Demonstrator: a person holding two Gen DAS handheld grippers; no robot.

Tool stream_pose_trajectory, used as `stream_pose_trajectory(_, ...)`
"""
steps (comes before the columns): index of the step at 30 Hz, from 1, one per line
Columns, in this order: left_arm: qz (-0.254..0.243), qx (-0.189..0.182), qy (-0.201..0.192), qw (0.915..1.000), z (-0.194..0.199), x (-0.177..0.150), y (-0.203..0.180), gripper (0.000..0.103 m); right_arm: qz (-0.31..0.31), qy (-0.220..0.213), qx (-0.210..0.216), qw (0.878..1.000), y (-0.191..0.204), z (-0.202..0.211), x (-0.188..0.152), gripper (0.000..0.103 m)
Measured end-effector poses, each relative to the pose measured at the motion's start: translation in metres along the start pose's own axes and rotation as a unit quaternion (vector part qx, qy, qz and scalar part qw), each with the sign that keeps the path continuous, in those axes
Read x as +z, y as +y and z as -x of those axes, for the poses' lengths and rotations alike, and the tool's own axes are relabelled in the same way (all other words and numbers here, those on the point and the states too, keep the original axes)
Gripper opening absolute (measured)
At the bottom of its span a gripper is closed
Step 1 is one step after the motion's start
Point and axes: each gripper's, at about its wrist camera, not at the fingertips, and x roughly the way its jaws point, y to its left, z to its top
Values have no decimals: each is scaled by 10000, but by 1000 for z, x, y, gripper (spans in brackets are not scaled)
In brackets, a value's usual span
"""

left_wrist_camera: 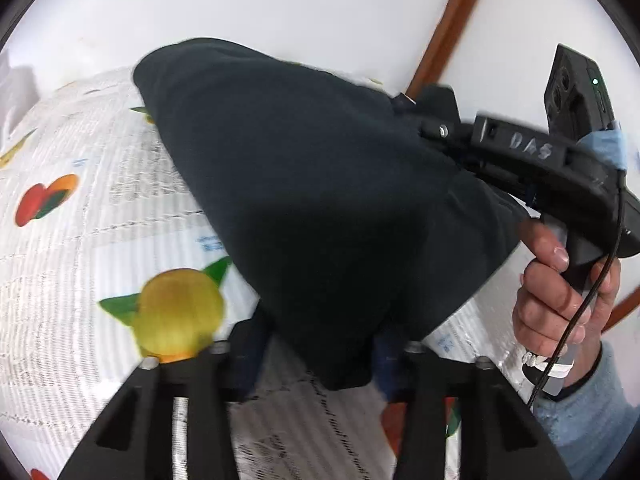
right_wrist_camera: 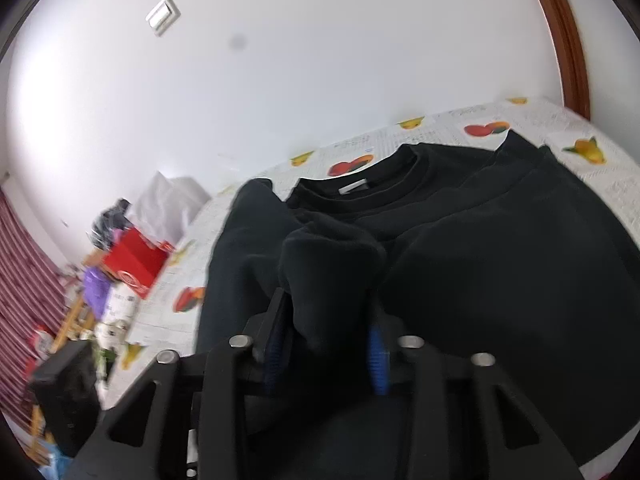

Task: Fold small clothes

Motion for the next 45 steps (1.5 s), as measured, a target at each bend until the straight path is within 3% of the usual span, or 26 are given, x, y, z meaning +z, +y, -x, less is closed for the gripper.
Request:
stream_pose_trajectory(2,81,-74,-68,9999,4,0,4,26,135,53,-309,9994,1,-6,-1,12)
stream_pose_trajectory(6,143,33,-131,9998,11,-2,10,22,218,346,-369,9985,3,-25,-7,11)
stream_pose_trajectory(12,374,212,-320,9986,40,-11,49,21,394,472,-263,9978,31,-43,-11,11)
stream_pose_trajectory(20,655,323,-264,9970,75,-25,85,21,578,742,177,9954,90,-69,-17,12)
stream_pose_trajectory(25,622,159,-230,9977,71,-30,85,30,496,705,386,9955,93,-53,-26,26)
stream_pose_trajectory(27,607,121,-238,9978,84,-42,87,37,417,715,415,9957,89,-48,-27,48)
stream_pose_trajectory(29,574,24,-238,9981,86,-47,85,48,320,692,422,9962,88,-47,-25,56)
stream_pose_trajectory(30,497,-8,-266,9984,90,-53,83,52,241,629,430,9968,86,-46,-24,58)
stream_pose_trajectory(36,248,311,-287,9988,81,-51,60,59,154,758,372,9963,95,-71,-18,63)
stream_pose_trajectory(41,-42,787,-219,9966,63,-41,34,59,-96,680,224,9974,100,-91,-10,59)
stream_pose_trajectory(43,-67,851,-215,9961,62,-41,29,61,-52,626,126,9979,104,-94,-7,30)
stream_pose_trajectory(44,-62,859,-209,9961,62,-40,30,61,39,605,101,9981,106,-94,-5,19)
stream_pose_trajectory(45,-52,841,-197,9963,61,-39,29,61,142,572,140,9982,108,-91,-4,15)
